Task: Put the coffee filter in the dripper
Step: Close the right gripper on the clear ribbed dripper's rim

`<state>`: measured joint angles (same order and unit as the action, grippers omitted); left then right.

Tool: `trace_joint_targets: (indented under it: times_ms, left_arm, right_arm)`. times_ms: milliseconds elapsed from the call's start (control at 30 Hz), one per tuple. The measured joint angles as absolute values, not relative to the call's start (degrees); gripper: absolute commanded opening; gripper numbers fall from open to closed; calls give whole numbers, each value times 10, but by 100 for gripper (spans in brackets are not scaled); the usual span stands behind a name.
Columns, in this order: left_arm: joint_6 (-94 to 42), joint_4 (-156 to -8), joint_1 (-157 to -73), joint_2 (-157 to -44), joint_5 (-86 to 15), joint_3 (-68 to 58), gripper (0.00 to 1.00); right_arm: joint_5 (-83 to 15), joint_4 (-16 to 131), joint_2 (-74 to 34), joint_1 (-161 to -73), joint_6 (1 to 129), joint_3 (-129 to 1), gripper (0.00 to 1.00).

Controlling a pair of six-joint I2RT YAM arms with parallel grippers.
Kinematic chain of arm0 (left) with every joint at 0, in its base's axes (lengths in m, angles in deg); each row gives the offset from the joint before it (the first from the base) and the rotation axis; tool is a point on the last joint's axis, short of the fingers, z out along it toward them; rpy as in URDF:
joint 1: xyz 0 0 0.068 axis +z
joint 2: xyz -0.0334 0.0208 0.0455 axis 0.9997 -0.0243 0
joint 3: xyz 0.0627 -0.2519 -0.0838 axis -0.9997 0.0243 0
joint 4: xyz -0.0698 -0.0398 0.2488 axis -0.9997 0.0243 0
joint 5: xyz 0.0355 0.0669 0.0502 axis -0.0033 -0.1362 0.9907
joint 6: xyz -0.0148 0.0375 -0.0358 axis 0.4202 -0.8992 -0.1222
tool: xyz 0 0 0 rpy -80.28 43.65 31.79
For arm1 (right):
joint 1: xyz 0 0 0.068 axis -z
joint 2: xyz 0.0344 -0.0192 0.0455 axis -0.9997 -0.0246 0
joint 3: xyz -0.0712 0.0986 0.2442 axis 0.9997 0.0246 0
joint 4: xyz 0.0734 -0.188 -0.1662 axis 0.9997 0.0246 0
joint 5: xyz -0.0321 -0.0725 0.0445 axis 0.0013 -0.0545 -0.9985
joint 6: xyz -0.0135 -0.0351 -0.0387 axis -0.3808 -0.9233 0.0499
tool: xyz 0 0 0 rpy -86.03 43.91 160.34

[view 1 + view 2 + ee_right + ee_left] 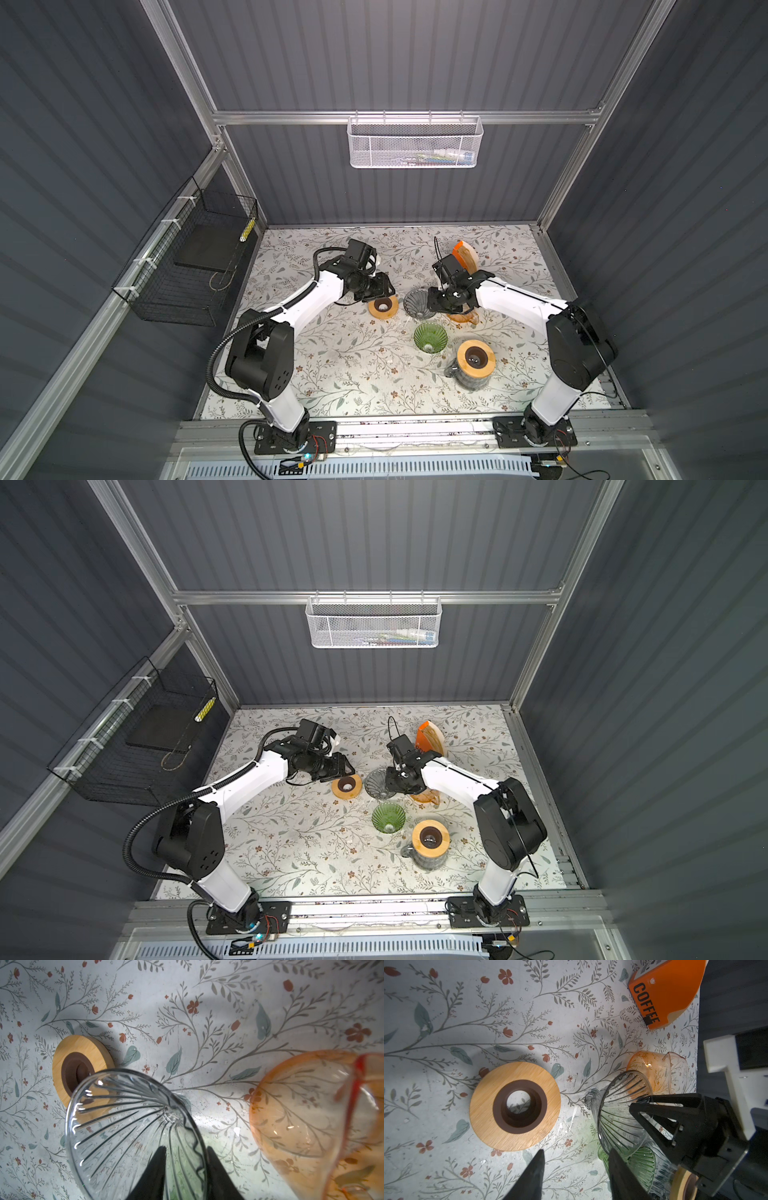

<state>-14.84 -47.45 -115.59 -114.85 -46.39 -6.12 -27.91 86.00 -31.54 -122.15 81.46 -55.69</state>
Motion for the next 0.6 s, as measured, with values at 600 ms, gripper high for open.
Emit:
trace_joint_targets:
  times_ms: [600]
  left_arm:
    - [-150,-471,-1155,-1148,-457,-61,50]
  right_arm:
    - [-292,858,-322,-1216,807,-579,0]
